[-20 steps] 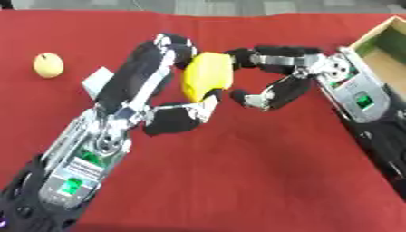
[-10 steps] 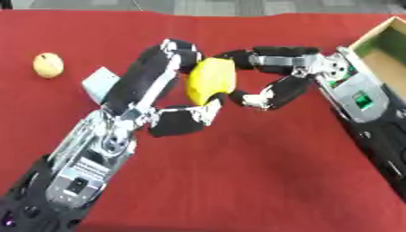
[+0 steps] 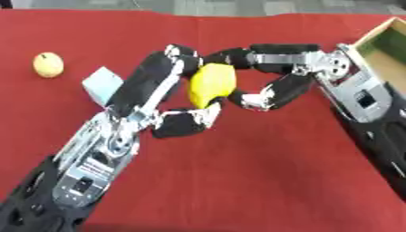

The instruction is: Pick up the objects with one hand, pass them to the other hand, and then place them into the box on the other side of the table.

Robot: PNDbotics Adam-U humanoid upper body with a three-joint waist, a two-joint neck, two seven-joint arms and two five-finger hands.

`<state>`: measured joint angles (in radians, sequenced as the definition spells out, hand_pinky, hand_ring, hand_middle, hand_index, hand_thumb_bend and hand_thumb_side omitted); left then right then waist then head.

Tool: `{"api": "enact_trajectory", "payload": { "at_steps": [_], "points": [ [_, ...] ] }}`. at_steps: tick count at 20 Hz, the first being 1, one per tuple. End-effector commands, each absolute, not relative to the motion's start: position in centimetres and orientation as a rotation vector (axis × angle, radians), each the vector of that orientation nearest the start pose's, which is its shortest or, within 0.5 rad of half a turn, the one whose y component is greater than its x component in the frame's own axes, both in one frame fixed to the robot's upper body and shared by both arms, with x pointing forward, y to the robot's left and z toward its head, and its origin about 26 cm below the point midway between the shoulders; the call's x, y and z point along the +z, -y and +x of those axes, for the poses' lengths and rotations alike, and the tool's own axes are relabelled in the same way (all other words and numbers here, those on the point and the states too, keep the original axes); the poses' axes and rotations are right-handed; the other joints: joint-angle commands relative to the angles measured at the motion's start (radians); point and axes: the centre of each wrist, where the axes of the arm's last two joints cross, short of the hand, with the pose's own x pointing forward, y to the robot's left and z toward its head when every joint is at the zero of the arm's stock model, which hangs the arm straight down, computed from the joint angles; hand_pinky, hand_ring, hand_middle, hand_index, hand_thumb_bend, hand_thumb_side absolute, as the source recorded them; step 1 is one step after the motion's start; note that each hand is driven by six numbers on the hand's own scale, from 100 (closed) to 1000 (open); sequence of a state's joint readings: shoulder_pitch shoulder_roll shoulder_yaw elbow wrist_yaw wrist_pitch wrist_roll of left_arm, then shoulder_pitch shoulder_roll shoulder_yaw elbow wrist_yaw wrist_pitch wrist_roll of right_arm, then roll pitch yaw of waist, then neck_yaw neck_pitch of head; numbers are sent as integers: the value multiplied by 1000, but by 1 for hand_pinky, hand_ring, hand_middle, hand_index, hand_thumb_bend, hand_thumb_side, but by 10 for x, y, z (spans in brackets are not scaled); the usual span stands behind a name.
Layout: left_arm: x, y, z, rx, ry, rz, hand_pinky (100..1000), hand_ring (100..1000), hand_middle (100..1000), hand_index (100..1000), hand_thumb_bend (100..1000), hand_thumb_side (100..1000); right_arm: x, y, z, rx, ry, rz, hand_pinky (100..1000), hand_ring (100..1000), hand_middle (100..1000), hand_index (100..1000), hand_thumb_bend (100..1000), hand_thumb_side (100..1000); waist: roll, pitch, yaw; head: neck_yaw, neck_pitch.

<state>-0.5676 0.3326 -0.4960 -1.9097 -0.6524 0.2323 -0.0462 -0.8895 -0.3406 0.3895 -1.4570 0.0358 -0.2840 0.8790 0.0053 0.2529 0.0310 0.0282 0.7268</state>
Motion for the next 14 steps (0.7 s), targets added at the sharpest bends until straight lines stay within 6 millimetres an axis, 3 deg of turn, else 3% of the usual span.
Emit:
{"api": "enact_trajectory", "payload": {
  "at_steps": [1, 3, 6, 14],
  "points": [
    [210, -121, 303, -1127, 2183, 605, 600, 491, 416, 512, 100, 252, 260, 137, 399, -2524, -2416, -456, 929, 1000, 1000, 1000, 100, 541, 0, -25, 1, -1, -9],
    [210, -121, 303, -1126, 2183, 607, 600, 491, 416, 512, 100, 252, 260, 137, 399, -2525, -2414, -459, 929, 1000, 1000, 1000, 100, 541, 0, -25, 1, -1, -9],
    [210, -121, 304, -1109, 2179, 624, 598, 490, 414, 512, 100, 244, 260, 136, 397, -2519, -2397, -471, 932, 1000, 1000, 1000, 100, 404, 0, -25, 0, 0, -8],
    [212, -118, 303, -1087, 2196, 620, 596, 488, 412, 512, 100, 251, 258, 134, 396, -2511, -2381, -486, 931, 1000, 1000, 1000, 100, 426, -1, -25, 2, -2, -8]
  ]
}}
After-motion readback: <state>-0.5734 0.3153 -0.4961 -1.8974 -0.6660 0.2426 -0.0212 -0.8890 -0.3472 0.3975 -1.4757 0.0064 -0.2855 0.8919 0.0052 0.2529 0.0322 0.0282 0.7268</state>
